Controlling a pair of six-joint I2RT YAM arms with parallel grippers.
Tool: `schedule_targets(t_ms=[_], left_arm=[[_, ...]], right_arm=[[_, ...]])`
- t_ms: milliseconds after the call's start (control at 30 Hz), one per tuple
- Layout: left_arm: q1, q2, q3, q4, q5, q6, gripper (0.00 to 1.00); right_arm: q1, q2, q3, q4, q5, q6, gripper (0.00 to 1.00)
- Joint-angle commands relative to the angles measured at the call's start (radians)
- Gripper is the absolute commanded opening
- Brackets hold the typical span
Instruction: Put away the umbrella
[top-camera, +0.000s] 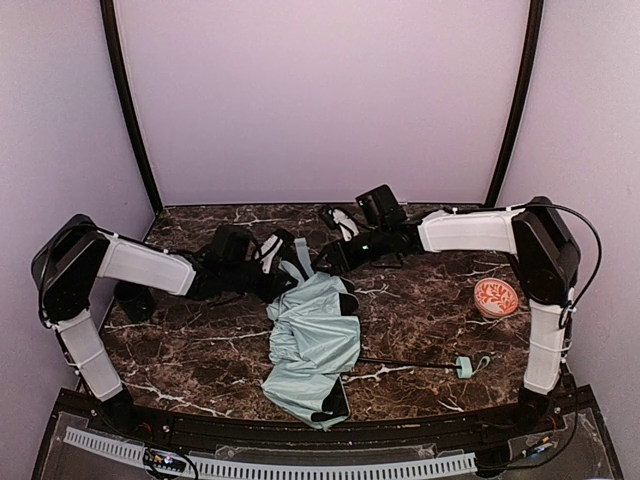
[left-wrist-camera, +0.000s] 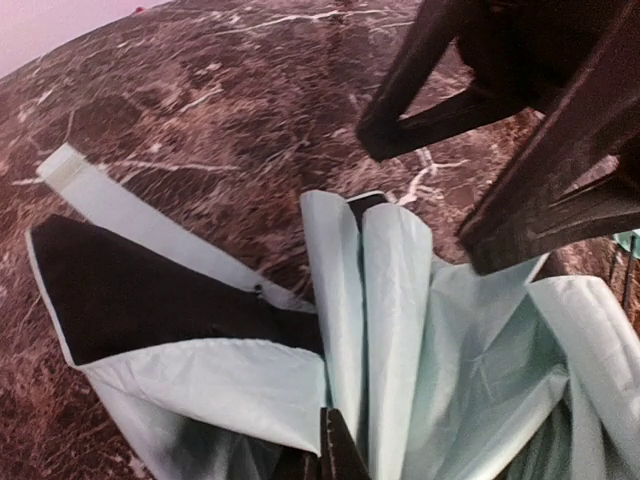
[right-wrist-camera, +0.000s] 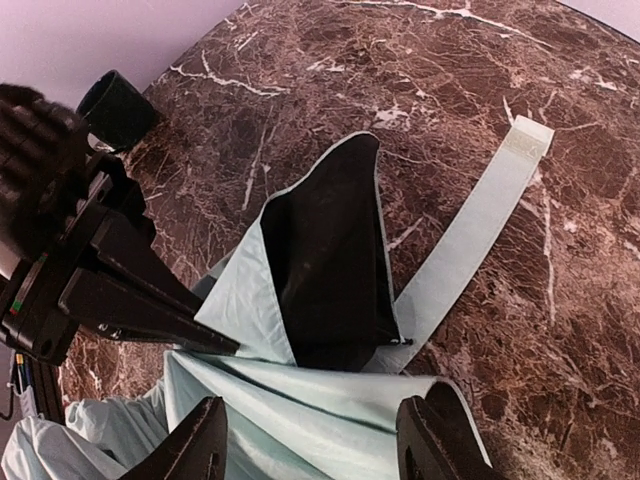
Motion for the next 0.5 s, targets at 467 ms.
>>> schedule_targets(t_ms=[467], left_arm=[[-0.073, -0.195, -0.171, 0.204, 0.181, 0.325, 0.00]], right_arm=[[0.048, -0.016, 0.002, 0.135, -0.311, 0.042, 0.54]])
